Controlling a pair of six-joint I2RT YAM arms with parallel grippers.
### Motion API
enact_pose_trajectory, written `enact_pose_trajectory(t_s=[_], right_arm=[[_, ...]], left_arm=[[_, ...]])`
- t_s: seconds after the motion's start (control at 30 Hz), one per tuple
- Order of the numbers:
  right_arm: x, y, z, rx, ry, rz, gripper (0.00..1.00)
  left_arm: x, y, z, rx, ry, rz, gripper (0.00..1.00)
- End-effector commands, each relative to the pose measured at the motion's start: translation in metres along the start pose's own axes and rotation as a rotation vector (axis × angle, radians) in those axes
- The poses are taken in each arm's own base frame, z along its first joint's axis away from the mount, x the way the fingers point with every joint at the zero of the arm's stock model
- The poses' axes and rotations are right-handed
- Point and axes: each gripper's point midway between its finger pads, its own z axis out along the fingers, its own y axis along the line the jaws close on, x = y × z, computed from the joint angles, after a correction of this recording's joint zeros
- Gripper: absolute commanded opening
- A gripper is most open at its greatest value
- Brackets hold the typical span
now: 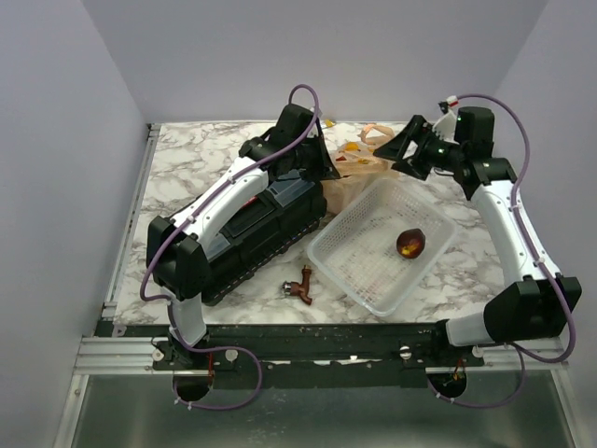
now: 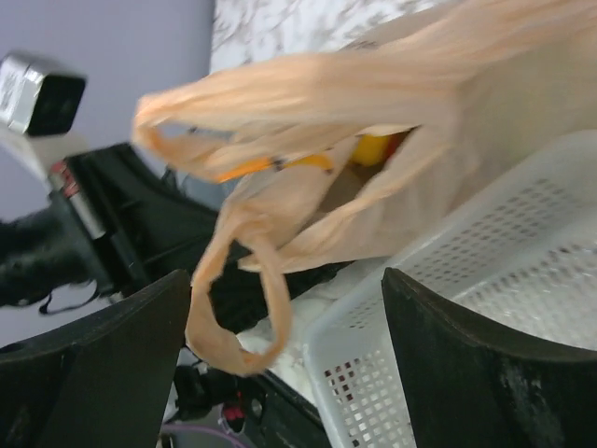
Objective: Take the fake fruits out of the plastic bag
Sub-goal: Untie the plastic bag at the center of the board.
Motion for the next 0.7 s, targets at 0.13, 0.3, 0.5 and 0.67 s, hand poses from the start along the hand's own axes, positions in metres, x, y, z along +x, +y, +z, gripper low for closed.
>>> enact_pose_trajectory(t_s=[0.13, 0.3, 0.5, 0.67], right_arm=[[0.01, 0.033, 0.012, -0.141, 0.02, -0.143, 0.79], [0.02, 0.043, 0.018, -0.213, 0.01, -0.205, 0.54], [0.022, 0.063, 0.028, -0.314, 0.001, -0.234, 0.35], [0.026, 0.066, 0.043, -0.318, 0.015, -0.255, 0.36]], left_arm=[[-0.001, -0.018, -0.012, 0.074, -0.002, -0.013, 0.0], [0.002, -0.019, -0.02, 0.066, 0.012, -0.013, 0.07], [0.008, -0.014, -0.039, 0.042, 0.006, 0.022, 0.25], [0.015, -0.015, -0.064, 0.04, 0.004, 0.068, 0.42]])
